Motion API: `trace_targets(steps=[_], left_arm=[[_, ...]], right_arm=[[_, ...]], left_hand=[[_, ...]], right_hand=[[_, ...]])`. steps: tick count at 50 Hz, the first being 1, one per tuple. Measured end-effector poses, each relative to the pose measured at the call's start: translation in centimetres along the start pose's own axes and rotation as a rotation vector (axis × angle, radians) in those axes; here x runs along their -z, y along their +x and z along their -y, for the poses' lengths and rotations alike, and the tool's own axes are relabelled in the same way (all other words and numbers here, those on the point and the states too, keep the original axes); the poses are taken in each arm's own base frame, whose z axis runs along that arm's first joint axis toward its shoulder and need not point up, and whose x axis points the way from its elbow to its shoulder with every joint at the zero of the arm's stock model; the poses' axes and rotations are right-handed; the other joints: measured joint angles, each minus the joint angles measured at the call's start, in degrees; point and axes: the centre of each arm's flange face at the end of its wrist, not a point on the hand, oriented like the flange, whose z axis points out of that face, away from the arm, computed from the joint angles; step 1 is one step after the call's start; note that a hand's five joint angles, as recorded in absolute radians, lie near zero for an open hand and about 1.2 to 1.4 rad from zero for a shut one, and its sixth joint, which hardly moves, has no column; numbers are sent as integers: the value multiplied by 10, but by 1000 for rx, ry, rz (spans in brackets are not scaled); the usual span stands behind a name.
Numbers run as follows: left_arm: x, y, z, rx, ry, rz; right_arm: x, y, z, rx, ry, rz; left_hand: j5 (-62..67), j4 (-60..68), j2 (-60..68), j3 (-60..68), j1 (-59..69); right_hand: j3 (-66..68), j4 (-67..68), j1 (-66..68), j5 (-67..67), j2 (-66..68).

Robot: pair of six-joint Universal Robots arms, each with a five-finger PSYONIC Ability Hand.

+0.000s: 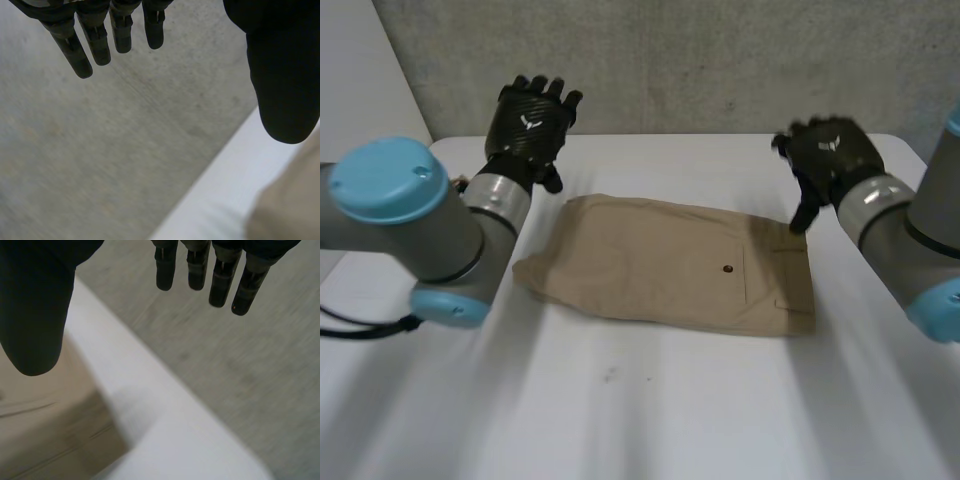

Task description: Fold the shorts.

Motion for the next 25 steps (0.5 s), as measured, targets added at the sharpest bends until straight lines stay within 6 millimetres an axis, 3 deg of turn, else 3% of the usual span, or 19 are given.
trace_targets(steps=[3, 8, 9, 10, 13, 25], left_arm=[[23, -2, 5, 118, -81, -35], [37, -3, 6, 189, -141, -54], [52, -3, 4, 248, -202, -66], [58, -3, 2, 270, -230, -71], [72, -3, -4, 299, -281, -77], [96, 4, -23, 307, -365, -95]], right_arm=[[17, -4, -14, -77, -112, 63], [27, -9, -25, -128, -177, 105], [36, -16, -38, -168, -233, 145], [41, -21, -47, -187, -262, 168], [46, -25, -64, -206, -292, 181], [30, -31, -112, -181, -265, 125]], left_hand=[[0, 0, 0, 0, 0], [0, 0, 0, 0, 0], [0, 0, 0, 0, 0], [0, 0, 0, 0, 0], [0, 0, 0, 0, 0], [0, 0, 0, 0, 0]], right_hand=[[37, 30, 24, 28, 35], [37, 30, 24, 28, 35], [37, 30, 24, 28, 35], [106, 99, 82, 87, 97], [109, 104, 86, 91, 97], [229, 222, 188, 204, 229]])
